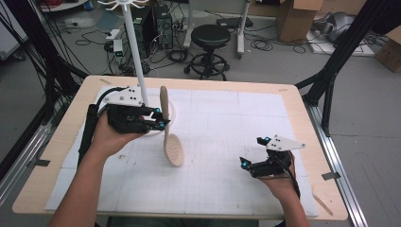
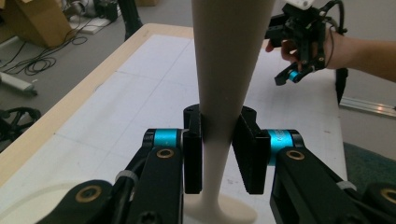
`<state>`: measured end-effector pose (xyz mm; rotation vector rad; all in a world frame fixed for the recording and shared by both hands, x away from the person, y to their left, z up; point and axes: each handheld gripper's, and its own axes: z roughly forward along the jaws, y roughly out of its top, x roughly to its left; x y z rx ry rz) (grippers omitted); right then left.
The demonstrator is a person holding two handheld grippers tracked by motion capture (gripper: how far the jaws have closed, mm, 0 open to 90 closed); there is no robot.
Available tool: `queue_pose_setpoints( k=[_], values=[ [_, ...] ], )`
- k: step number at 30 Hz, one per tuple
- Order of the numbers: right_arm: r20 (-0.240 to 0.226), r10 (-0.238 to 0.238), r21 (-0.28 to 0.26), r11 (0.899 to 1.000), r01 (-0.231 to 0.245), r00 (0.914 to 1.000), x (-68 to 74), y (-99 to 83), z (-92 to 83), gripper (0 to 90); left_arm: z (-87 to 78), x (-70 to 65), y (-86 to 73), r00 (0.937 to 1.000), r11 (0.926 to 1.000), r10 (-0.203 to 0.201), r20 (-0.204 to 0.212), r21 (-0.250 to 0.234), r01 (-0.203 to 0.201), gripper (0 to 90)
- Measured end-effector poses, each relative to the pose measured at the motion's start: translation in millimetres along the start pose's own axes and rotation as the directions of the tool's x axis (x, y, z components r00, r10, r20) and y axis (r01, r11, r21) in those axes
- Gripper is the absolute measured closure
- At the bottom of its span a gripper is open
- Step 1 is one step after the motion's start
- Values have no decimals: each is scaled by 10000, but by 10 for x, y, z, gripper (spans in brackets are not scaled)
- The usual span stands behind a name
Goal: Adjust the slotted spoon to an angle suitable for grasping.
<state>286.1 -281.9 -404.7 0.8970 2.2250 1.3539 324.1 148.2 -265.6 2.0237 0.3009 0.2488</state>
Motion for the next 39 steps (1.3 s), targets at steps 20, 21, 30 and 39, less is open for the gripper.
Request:
queue_pose_setpoints(
  k=[20,21,30,39],
  values=[
    [-125,169,-343,9993,-173,9998,-21,40,-32,6,-13,-3,25,9994,9993,163,289,-355,-153,743],
    [-123,169,-364,9992,-173,9998,-20,44,-35,5,-10,-3,25,9994,9991,141,314,-405,-128,742],
    [-245,381,-603,9974,-395,9990,-36,71,-65,6,15,-1,15,9985,9981,188,508,-593,-158,742],
    [-352,424,-730,9963,-449,9985,-32,91,-63,5,24,-3,1,9975,9976,212,674,-672,-166,742]
  ],
)
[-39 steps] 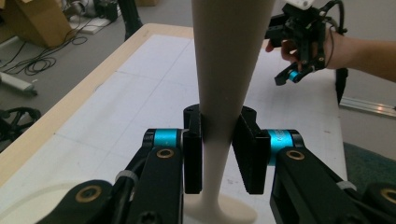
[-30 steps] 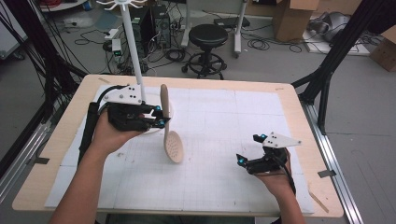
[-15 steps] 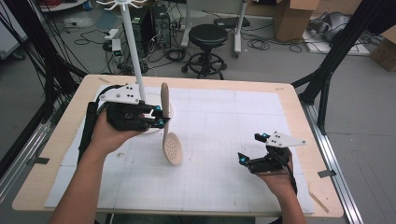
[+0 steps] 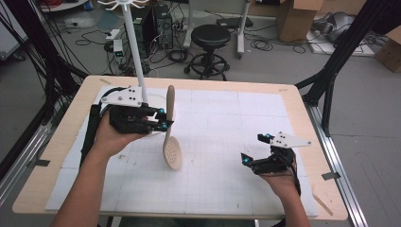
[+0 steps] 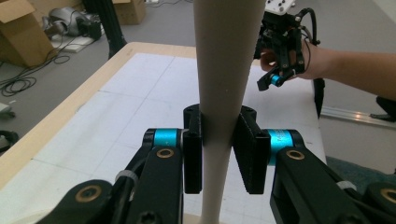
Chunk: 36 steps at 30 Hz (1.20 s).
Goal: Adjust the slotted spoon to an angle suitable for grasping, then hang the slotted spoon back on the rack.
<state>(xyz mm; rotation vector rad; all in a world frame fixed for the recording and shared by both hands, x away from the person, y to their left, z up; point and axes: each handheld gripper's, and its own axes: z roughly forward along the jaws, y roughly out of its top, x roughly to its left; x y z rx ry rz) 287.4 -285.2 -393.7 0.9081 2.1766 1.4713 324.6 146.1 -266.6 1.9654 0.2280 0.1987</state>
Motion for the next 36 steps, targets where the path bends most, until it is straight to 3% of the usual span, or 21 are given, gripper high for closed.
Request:
queue_pose_setpoints(
  k=[9,12,18,28,36],
  values=[
    [-71,69,-148,9999,-70,10000,-2,11,-48,6,26,12,-57,9999,9999,-137,95,-92,137,742],
    [-185,22,-386,9993,-29,9998,4,90,-76,5,36,20,-52,9998,9998,-147,145,-148,149,742],
    [-725,339,-1063,9935,-415,9968,-24,229,-93,5,50,18,-35,9996,9997,-149,234,-202,153,742],
    [-1255,-437,-1293,9912,274,9911,92,648,-21,5,130,-40,-9,9988,9994,27,488,-355,-10,741],
    [-2141,-1259,-1609,9827,921,9687,268,1129,45,6,234,-31,37,9978,9995,78,664,-320,-56,742]
  ],
)
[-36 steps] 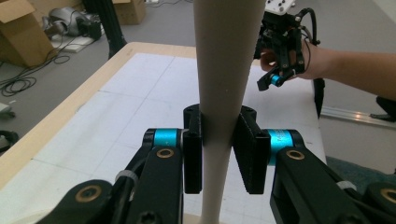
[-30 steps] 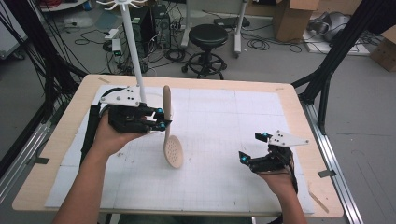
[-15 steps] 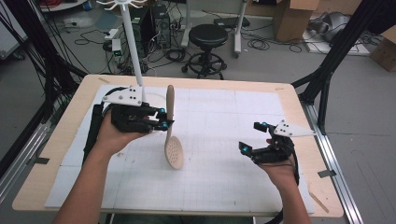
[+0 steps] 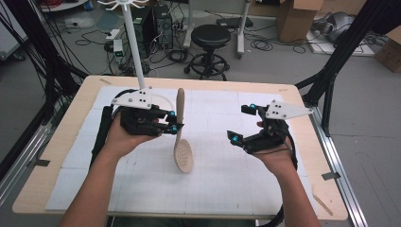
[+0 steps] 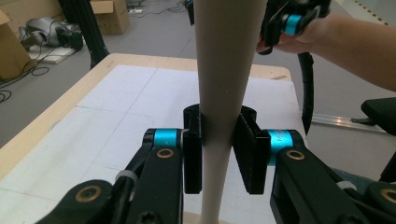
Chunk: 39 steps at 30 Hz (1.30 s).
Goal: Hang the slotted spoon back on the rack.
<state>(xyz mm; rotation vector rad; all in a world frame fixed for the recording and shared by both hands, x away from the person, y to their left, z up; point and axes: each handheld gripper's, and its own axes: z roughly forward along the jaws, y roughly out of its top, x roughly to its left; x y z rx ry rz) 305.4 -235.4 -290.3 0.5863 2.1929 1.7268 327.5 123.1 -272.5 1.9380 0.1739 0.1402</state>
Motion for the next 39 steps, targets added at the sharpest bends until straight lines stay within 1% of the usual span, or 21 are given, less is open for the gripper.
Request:
queue_pose_setpoints(
  k=[3,5,7,8,10,14,20,21,23,24,26,28,31,33,37,39],
  values=[
    [-281,-158,-29,9999,158,9995,42,136,61,6,37,-14,8,10000,10000,42,22,88,-42,742],
    [-444,-388,-110,9992,384,9983,89,215,98,6,60,-32,21,9999,9999,77,72,79,-77,742],
    [-662,-487,-164,9987,477,9966,131,281,131,6,80,-46,46,9999,9999,105,135,41,-106,742],
    [-695,-582,-221,9981,568,9959,146,308,151,8,90,-51,60,9998,9999,122,165,13,-122,742],
    [-873,-615,-250,9979,596,9943,165,352,189,27,118,-64,91,9996,9998,182,206,-1,-182,742],
    [-1069,-733,-373,9969,697,9916,203,432,271,29,166,-86,132,9992,9995,294,273,53,-295,742],
    [-1471,-906,-625,9947,822,9850,272,538,390,59,209,-109,140,9991,9995,304,312,57,-306,742],
    [-1539,-945,-627,9943,857,9836,283,547,410,74,216,-113,144,9990,9995,320,325,65,-322,742],
    [-1829,-1044,-633,9935,943,9776,307,562,445,155,229,-122,151,9987,9994,341,386,40,-343,742],
    [-1882,-1157,-586,9926,1064,9753,321,567,463,155,237,-127,155,9986,9994,352,393,29,-354,742],
    [-1943,-1157,-549,9927,1070,9741,337,574,500,157,244,-132,159,9984,9994,358,430,0,-359,742],
    [-1996,-1175,-587,9924,1078,9728,341,583,526,180,248,-134,162,9983,9993,384,445,6,-385,742],
    [-2124,-1228,-649,9917,1114,9694,343,604,544,262,249,-138,164,9981,9992,393,480,-2,-394,742],
    [-2300,-1293,-692,9908,1163,9646,350,615,556,318,250,-136,163,9982,9993,372,474,-2,-372,741],
    [-2350,-1391,-680,9896,1264,9620,365,627,573,392,253,-133,163,9982,9993,380,471,20,-382,741],
    [-2523,-1385,-702,9897,1247,9577,370,629,578,453,255,-138,164,9980,9993,384,498,0,-385,741]
  ],
)
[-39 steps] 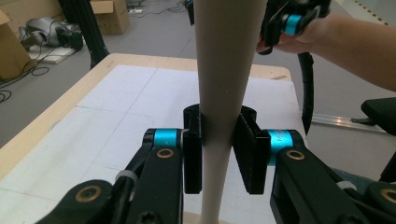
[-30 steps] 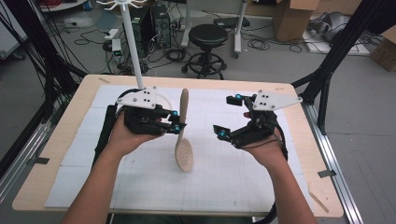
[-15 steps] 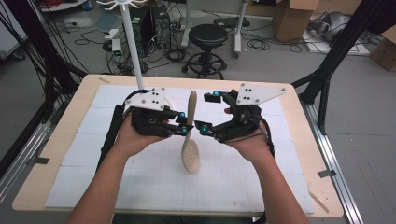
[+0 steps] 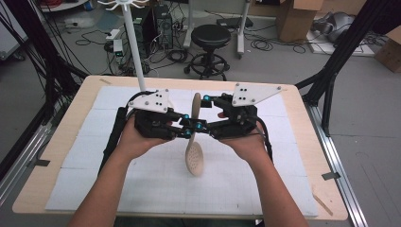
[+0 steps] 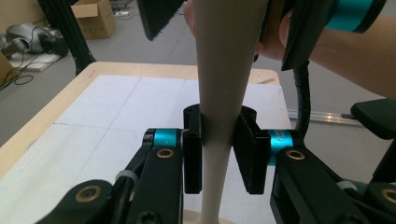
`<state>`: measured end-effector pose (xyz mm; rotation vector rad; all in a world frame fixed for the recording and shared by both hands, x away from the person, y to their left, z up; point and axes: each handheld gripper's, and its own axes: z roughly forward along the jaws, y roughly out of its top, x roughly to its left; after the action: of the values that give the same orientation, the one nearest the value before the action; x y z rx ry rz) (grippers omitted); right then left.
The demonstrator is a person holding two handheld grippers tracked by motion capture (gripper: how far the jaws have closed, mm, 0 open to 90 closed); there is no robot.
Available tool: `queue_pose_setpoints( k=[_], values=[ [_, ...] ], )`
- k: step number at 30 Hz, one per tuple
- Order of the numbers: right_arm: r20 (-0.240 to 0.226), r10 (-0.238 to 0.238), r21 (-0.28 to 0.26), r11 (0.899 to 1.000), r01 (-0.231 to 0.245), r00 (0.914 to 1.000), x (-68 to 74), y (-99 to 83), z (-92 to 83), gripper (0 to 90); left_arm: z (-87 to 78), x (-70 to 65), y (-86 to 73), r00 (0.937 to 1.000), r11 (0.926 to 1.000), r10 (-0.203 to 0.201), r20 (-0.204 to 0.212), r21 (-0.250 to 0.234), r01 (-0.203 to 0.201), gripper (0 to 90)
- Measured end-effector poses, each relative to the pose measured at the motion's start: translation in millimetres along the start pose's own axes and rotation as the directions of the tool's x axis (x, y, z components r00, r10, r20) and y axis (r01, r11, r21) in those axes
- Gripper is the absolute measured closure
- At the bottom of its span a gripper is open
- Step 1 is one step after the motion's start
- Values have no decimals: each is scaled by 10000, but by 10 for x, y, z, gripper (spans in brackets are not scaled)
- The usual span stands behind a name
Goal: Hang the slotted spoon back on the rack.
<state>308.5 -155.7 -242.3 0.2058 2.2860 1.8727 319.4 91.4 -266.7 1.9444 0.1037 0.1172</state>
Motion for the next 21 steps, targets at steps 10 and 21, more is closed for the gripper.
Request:
queue_pose_setpoints(
  k=[10,21],
  values=[
    [-328,-38,-261,9997,29,9995,-6,3,11,674,-9,-7,1,9999,9997,160,1,-163,-160,734],
    [22,118,-242,9996,-118,9999,-64,8,-40,675,-252,71,-188,9923,9974,-715,-1016,41,722,445]
  ],
)
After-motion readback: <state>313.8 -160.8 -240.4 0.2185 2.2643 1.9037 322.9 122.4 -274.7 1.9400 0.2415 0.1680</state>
